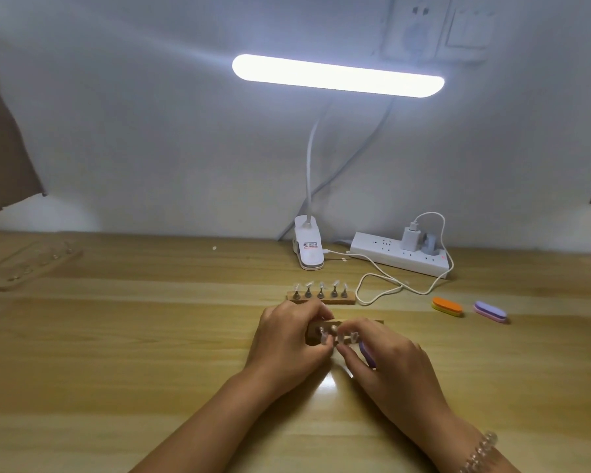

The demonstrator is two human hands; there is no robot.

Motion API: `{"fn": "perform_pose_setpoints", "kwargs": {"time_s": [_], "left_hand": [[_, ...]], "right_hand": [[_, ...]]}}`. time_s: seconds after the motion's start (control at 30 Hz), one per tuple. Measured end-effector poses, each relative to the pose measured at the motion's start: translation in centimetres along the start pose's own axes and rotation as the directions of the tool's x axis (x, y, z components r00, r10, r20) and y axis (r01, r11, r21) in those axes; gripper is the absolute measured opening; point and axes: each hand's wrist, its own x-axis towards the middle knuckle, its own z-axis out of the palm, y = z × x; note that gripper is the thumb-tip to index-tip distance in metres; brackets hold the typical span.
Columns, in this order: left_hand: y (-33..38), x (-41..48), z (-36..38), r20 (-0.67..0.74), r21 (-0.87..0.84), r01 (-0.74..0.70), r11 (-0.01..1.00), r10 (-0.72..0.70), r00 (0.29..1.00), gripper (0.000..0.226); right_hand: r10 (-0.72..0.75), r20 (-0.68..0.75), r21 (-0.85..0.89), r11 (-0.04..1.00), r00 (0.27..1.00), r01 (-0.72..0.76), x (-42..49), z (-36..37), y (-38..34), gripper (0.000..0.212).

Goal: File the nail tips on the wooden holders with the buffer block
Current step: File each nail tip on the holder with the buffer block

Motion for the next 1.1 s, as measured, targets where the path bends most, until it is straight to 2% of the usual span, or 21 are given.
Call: {"fn": "perform_pose_setpoints", "kwargs": {"time_s": [0.07, 0.2, 0.3, 0.53, 0.73, 0.9, 0.97, 1.03, 1.1], "left_hand": [[0.1, 0.1, -0.2, 0.001, 0.000, 0.000, 1.000, 0.000, 1.000, 0.021], [0.4, -0.1, -0.3, 0.046, -0.030, 0.000, 1.000, 0.001, 0.999, 0.034], [0.7, -0.2, -0.4, 0.056, 0.006, -0.052, 0.999, 0.051, 0.997, 0.029], [0.2, -0.1, 0.0, 0.038, 0.045, -0.035, 0.998, 0.033, 0.999, 0.023], [-0.7, 0.3, 0.1, -0.041, 0.104, 0.141, 0.985, -0.137, 0.990, 0.021], [-1.0, 0.8, -0.2, -0.075, 0.029, 0.241, 0.970, -0.239, 0.968, 0.037], [-0.6, 0.6, -0.3, -0.129, 0.064, 0.207, 0.976, -0.198, 0.972, 0.038], [0.2, 0.2, -0.5, -0.203, 0.108, 0.069, 0.992, -0.046, 0.978, 0.030], [1.2, -0.4, -0.4, -0.194, 0.168, -0.109, 0.980, 0.141, 0.971, 0.025]], "right_hand": [[0.001, 0.006, 0.010, 1.000, 1.000, -0.001, 0.0, 0.1, 0.1, 0.018], [0.007, -0.008, 0.014, 1.000, 1.000, -0.007, 0.0, 0.0, 0.1, 0.018], [0.011, 0.005, 0.024, 1.000, 1.000, -0.011, 0.0, 0.0, 0.2, 0.017], [0.004, -0.019, 0.030, 1.000, 1.000, -0.004, 0.0, 0.1, 0.0, 0.015], [-0.003, -0.022, 0.040, 0.999, 1.000, 0.004, 0.0, -0.1, 0.0, 0.015], [0.009, -0.001, 0.033, 0.999, 1.000, -0.009, 0.1, -0.1, 0.1, 0.013], [0.019, 0.004, 0.053, 0.998, 1.000, -0.019, 0.1, -0.1, 0.2, 0.013], [0.036, -0.008, 0.085, 0.996, 0.999, -0.035, 0.1, -0.1, 0.4, 0.013], [0.063, -0.030, 0.122, 0.991, 0.998, -0.059, 0.2, -0.1, 0.6, 0.012]]}}
